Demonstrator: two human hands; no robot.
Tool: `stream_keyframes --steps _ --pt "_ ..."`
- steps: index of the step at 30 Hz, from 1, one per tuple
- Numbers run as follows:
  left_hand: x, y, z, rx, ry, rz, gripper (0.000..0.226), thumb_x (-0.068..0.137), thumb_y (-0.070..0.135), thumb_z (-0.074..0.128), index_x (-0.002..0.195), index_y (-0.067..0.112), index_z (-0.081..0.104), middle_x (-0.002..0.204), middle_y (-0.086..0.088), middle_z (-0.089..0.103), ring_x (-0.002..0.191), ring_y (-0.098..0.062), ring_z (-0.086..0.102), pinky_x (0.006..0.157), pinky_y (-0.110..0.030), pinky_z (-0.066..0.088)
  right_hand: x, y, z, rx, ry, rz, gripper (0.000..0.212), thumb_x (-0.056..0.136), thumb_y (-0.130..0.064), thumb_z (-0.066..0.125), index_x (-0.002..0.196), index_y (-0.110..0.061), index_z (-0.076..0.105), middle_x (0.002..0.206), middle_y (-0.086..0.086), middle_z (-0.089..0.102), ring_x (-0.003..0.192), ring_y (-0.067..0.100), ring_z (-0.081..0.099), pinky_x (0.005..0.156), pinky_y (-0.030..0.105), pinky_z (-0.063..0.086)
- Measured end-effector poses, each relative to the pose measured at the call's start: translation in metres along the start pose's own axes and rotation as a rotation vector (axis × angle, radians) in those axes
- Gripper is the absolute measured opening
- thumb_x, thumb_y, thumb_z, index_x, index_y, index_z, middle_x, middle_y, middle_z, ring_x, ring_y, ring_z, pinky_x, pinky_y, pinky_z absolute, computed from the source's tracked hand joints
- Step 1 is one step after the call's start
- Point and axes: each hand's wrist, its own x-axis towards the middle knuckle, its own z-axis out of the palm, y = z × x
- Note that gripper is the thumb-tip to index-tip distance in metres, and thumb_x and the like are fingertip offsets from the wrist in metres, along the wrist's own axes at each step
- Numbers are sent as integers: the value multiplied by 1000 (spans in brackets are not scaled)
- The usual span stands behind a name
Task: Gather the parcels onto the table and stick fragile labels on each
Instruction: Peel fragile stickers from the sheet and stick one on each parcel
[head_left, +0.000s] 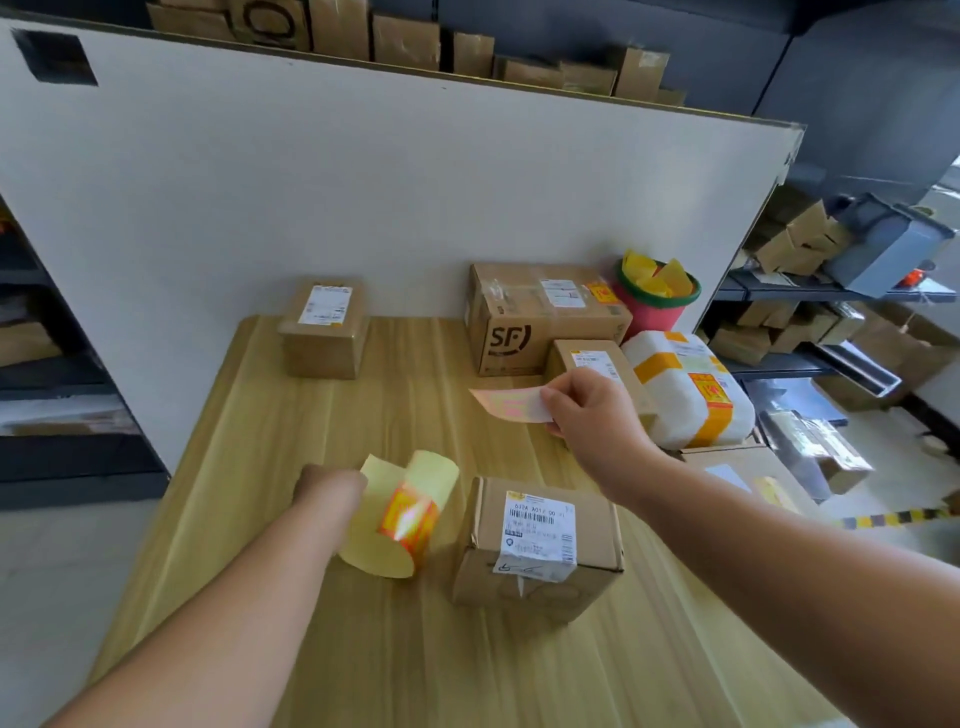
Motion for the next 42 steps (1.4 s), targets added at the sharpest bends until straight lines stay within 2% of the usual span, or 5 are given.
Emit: stream_keyframes --steps 3,8,16,37,42 --pt "-40 14 3 258 116 252 38 88 34 60 116 8 55 113 -13 60 102 -35 55 84 -40 47 -7 4 -3 -93 -2 -97 15 97 -22 53 86 -19 63 74 2 59 60 13 48 55 29 42" --pt "-118 51 23 -154 -437 255 37 90 48 56 85 12 63 84 -3 62 75 -17 54 66 -28 34 -23 11 -13 -289 14 -321 12 96 -21 55 87 -17 62 78 -9 54 66 4 47 57 15 33" --pt "-151 67 55 -134 -487 325 5 85 14 64 84 10 63 78 -6 59 67 -15 49 59 -24 35 -46 37 -43 -403 -53 -593 9 91 -24 64 96 -16 65 97 -9 56 84 7 54 74 18 44" --pt "-177 65 91 502 -509 668 20 89 26 64 76 12 58 73 -7 55 65 -19 47 60 -30 41 -42 82 -82 202 -257 308 13 96 -15 55 85 -11 60 69 2 61 63 12 52 57 24 42" --pt "-168 58 100 639 -394 684 85 81 39 71 149 17 25 136 -6 49 119 -24 52 94 -39 47 -33 90 -78 273 -270 425 17 98 -13 50 83 -12 57 71 5 58 63 14 52 57 26 41"
